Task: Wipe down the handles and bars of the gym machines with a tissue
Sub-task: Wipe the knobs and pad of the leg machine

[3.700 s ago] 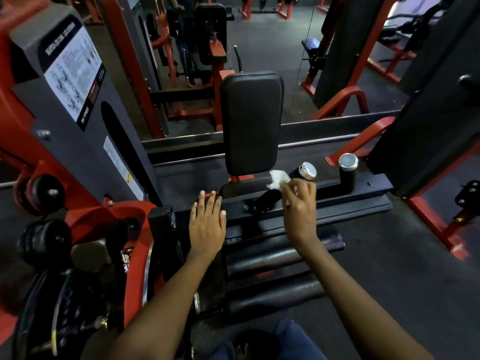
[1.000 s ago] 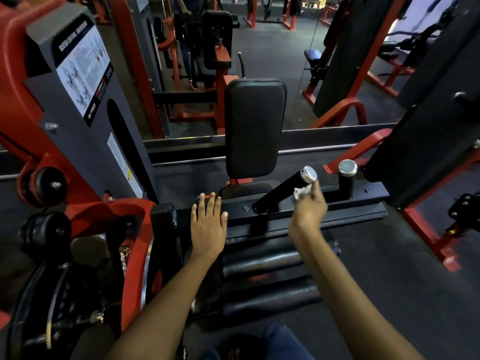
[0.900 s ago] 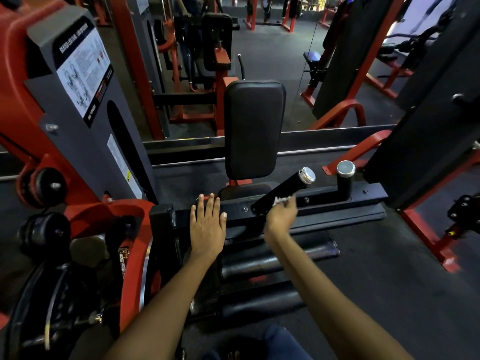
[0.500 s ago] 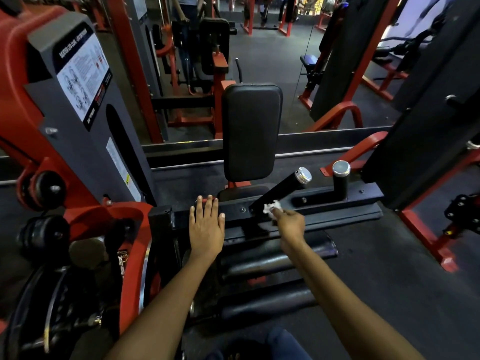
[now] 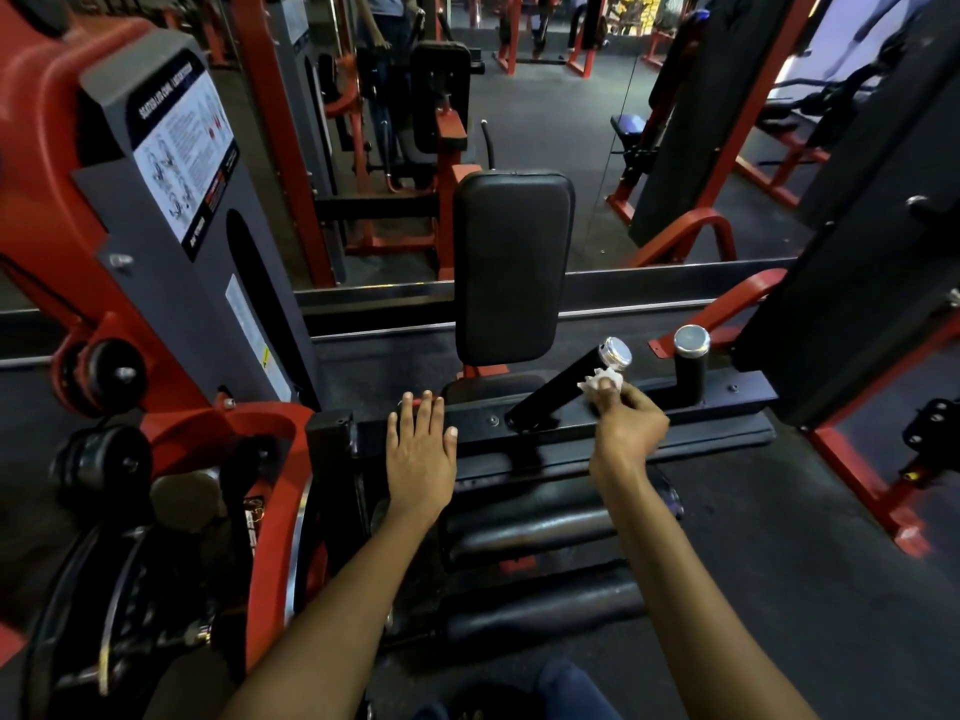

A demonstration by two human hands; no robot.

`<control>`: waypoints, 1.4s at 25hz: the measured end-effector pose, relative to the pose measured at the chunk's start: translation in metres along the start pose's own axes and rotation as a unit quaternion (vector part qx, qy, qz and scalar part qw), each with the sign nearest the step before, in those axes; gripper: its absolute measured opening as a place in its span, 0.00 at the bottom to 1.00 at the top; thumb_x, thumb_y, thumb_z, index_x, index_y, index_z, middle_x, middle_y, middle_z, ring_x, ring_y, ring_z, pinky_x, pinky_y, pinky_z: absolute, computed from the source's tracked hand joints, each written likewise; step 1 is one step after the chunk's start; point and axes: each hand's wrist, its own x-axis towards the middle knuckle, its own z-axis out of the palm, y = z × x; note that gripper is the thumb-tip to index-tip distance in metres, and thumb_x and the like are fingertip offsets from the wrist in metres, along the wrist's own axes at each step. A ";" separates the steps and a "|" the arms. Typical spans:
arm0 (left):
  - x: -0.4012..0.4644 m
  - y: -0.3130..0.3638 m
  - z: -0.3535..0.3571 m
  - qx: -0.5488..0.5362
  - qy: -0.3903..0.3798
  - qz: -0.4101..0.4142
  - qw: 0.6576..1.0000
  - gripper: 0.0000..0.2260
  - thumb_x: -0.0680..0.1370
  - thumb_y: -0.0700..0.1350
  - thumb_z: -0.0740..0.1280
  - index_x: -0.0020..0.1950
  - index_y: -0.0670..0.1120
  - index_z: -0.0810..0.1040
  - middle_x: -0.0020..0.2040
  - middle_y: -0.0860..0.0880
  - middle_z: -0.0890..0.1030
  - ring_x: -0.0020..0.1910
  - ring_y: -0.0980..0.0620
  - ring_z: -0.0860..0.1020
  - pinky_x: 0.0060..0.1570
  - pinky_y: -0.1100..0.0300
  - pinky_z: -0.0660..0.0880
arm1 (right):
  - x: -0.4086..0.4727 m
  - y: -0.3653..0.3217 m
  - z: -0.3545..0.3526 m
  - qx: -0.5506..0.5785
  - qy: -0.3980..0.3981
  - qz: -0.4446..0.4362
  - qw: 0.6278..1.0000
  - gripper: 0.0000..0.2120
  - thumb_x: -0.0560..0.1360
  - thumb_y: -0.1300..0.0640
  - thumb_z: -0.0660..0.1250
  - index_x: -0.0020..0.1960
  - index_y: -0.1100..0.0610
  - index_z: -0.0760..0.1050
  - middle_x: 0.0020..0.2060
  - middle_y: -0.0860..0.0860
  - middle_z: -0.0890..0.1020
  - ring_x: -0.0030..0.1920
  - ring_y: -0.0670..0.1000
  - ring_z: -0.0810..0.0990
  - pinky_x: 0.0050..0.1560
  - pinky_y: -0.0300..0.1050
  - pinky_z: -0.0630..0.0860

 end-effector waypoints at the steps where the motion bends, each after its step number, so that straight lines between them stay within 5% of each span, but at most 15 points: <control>1: 0.000 0.000 0.000 0.001 -0.001 -0.002 1.000 0.33 0.78 0.55 0.33 0.78 0.45 0.58 0.78 0.47 0.58 0.78 0.46 0.48 0.75 0.49 0.44 | 0.002 0.000 0.000 0.035 0.011 0.012 0.999 0.03 0.75 0.65 0.67 0.45 0.61 0.79 0.35 0.49 0.81 0.36 0.45 0.78 0.44 0.38 0.76; 4: 0.001 0.002 0.001 0.002 -0.005 -0.007 1.000 0.32 0.79 0.55 0.34 0.78 0.45 0.58 0.78 0.48 0.57 0.78 0.46 0.48 0.75 0.49 0.43 | 0.003 0.020 0.011 0.065 0.040 -0.014 0.997 0.11 0.74 0.69 0.66 0.39 0.55 0.73 0.35 0.48 0.77 0.37 0.44 0.76 0.44 0.34 0.74; 8: 0.002 0.002 0.001 0.004 -0.001 -0.008 1.000 0.31 0.79 0.55 0.35 0.77 0.45 0.59 0.78 0.47 0.59 0.78 0.46 0.51 0.75 0.49 0.45 | -0.012 0.063 0.028 -0.034 0.013 0.010 0.999 0.11 0.72 0.75 0.61 0.46 0.60 0.72 0.39 0.54 0.75 0.40 0.50 0.73 0.39 0.26 0.69; 11: 0.001 0.000 0.001 0.003 0.002 -0.002 1.000 0.32 0.79 0.55 0.35 0.76 0.44 0.61 0.77 0.46 0.61 0.78 0.45 0.53 0.75 0.48 0.48 | 0.003 0.049 0.018 0.002 -0.002 0.001 1.000 0.15 0.72 0.77 0.61 0.41 0.57 0.71 0.36 0.53 0.75 0.36 0.47 0.75 0.40 0.33 0.73; 15: 0.001 0.002 0.004 -0.007 0.006 -0.010 1.000 0.31 0.80 0.54 0.37 0.76 0.44 0.63 0.76 0.46 0.63 0.78 0.45 0.54 0.75 0.48 0.49 | 0.005 0.029 0.006 -0.010 0.032 -0.143 0.989 0.14 0.72 0.72 0.64 0.38 0.53 0.71 0.40 0.56 0.76 0.40 0.49 0.75 0.47 0.36 0.74; 19: 0.002 0.002 0.002 -0.007 0.012 -0.012 1.000 0.31 0.79 0.55 0.36 0.76 0.44 0.62 0.77 0.47 0.62 0.78 0.45 0.53 0.75 0.48 0.48 | -0.033 0.085 0.020 -0.148 -0.094 -0.115 0.978 0.13 0.70 0.72 0.67 0.39 0.55 0.76 0.42 0.54 0.74 0.44 0.55 0.78 0.56 0.54 0.75; 21: 0.000 0.001 0.001 -0.015 0.011 -0.005 1.000 0.32 0.78 0.55 0.35 0.77 0.45 0.60 0.77 0.47 0.60 0.78 0.46 0.51 0.75 0.49 0.45 | -0.043 0.079 0.022 -0.180 -0.133 -0.113 0.968 0.10 0.71 0.70 0.68 0.43 0.56 0.79 0.42 0.49 0.73 0.44 0.53 0.78 0.55 0.49 0.76; 23: 0.001 0.000 0.002 -0.023 0.007 -0.004 1.000 0.32 0.79 0.55 0.35 0.77 0.45 0.60 0.78 0.47 0.60 0.78 0.46 0.51 0.75 0.50 0.44 | -0.035 0.045 0.010 -0.182 -0.137 -0.262 0.938 0.11 0.73 0.70 0.66 0.48 0.56 0.79 0.44 0.48 0.71 0.46 0.49 0.75 0.54 0.34 0.73; 25: 0.001 0.001 0.002 -0.014 0.008 -0.006 1.000 0.30 0.80 0.54 0.38 0.76 0.44 0.63 0.76 0.46 0.64 0.77 0.45 0.55 0.75 0.48 0.49 | -0.020 0.013 -0.008 -0.190 -0.148 -0.376 0.895 0.09 0.75 0.68 0.64 0.53 0.60 0.78 0.49 0.50 0.71 0.48 0.46 0.72 0.54 0.31 0.69; 28: 0.001 0.003 0.001 -0.014 0.011 -0.007 1.000 0.27 0.81 0.52 0.44 0.72 0.42 0.70 0.72 0.45 0.70 0.75 0.42 0.62 0.72 0.46 0.58 | -0.001 0.014 -0.015 -0.274 -0.230 -0.294 0.886 0.04 0.78 0.61 0.61 0.47 0.59 0.74 0.46 0.49 0.71 0.43 0.43 0.71 0.50 0.44 0.70; 30: 0.001 0.001 0.000 -0.016 0.015 -0.006 1.000 0.26 0.81 0.52 0.45 0.72 0.42 0.70 0.72 0.45 0.70 0.74 0.43 0.63 0.72 0.46 0.59 | -0.010 0.042 -0.004 -0.438 -0.326 -0.289 0.786 0.06 0.79 0.61 0.57 0.52 0.60 0.72 0.50 0.55 0.71 0.46 0.49 0.71 0.50 0.54 0.70; 32: 0.000 0.000 -0.001 -0.026 0.019 -0.002 0.999 0.27 0.81 0.53 0.44 0.73 0.43 0.69 0.73 0.46 0.69 0.75 0.43 0.62 0.73 0.46 0.58 | -0.023 0.057 0.003 -0.527 -0.397 -0.346 0.667 0.12 0.79 0.64 0.55 0.59 0.62 0.71 0.56 0.60 0.71 0.55 0.57 0.70 0.55 0.53 0.70; 35: -0.002 -0.002 0.002 -0.017 0.022 0.008 1.000 0.26 0.81 0.53 0.46 0.72 0.43 0.70 0.72 0.45 0.70 0.75 0.43 0.63 0.72 0.46 0.58 | -0.014 0.008 0.007 -0.469 -0.274 -0.460 0.702 0.14 0.71 0.70 0.64 0.56 0.64 0.76 0.52 0.62 0.73 0.54 0.59 0.70 0.50 0.49 0.71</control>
